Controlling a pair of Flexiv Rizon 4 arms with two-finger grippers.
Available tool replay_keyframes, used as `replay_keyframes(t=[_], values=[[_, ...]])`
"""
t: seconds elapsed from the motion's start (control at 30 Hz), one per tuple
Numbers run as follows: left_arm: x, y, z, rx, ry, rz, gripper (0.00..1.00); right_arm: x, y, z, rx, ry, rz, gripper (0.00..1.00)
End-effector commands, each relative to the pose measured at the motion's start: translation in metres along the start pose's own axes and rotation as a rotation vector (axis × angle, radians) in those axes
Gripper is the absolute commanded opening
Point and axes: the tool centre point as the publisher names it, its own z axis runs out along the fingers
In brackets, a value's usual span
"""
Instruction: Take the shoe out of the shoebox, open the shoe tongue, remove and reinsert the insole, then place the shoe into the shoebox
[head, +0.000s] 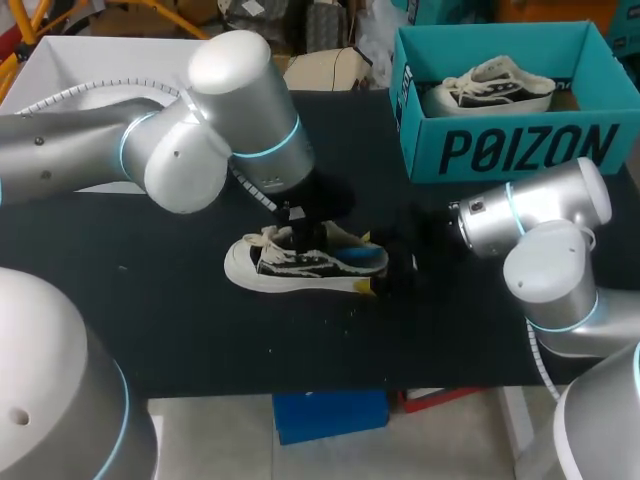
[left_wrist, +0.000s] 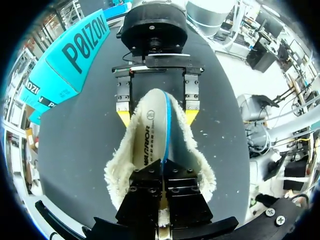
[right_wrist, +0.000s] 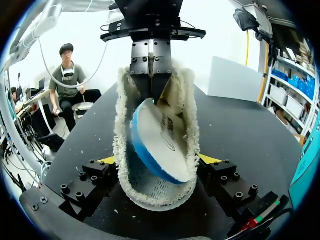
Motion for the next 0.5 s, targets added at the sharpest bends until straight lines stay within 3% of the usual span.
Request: replay_keyframes(t=[0.03,0.27,0.5], values=[[0.007,0.002,-0.002,0.024,0.0,0.012,0.0,0.002,-0.001,0.0,0.002,0.0,0.001,0.0],[0.012,-0.004,-0.006,0.069,0.003,0.036,0.0,0.002,-0.001,0.0,0.002,0.0,0.001,0.0],[0.006,-0.018,0.003,0.11,0.017,0.091,0.0,0.002,-0.001,0.0,0.002,0.0,0.001,0.0]])
